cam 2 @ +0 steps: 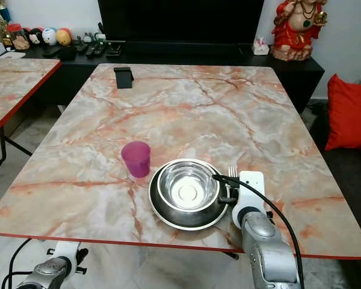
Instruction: Setting the table
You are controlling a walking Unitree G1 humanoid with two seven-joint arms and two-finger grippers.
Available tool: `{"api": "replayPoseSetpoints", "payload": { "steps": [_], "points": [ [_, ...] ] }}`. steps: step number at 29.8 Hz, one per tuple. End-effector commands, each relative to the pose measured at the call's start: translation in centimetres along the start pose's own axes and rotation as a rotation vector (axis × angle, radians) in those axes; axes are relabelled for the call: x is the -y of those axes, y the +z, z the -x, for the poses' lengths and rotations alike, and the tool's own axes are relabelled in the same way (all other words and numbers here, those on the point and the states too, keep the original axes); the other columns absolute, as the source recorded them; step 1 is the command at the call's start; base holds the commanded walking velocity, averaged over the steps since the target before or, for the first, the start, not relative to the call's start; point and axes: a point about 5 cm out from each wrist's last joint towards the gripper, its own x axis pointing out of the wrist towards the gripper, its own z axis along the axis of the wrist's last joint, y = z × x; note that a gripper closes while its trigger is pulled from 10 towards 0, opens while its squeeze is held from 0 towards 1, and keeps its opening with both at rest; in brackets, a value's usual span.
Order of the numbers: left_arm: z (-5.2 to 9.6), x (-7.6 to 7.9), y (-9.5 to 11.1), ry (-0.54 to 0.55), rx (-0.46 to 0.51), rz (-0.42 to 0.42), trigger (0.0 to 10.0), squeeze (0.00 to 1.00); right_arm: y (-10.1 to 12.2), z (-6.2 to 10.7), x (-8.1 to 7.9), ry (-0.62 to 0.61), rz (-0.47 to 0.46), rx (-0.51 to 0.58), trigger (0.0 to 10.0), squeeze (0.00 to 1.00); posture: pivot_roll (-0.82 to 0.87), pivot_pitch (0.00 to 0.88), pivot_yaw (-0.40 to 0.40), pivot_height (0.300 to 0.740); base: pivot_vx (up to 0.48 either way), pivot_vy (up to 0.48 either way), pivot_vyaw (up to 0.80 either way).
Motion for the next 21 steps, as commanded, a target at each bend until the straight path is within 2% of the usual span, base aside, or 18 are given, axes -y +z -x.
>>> {"api": "replayPoseSetpoints", "payload": {
  "steps": [1,21],
  "points": [
    [0.06,-0.34,-0.26,0.004,-0.013,-0.014,10.0,0.00,-0.45,-0.03,0.35,-0.018,0.016,-0.013,10.0,0.00,-0.03,0.000,0.012,0.740,0.000,0.000,0.00],
    [0.07,-0.35,-0.29,0.006,-0.012,-0.017,10.0,0.00,-0.76,-0.79,0.54,-0.050,-0.035,0.004,10.0,0.00,-0.03,0.000,0.011,0.740,0.000,0.000,0.00]
  ]
}}
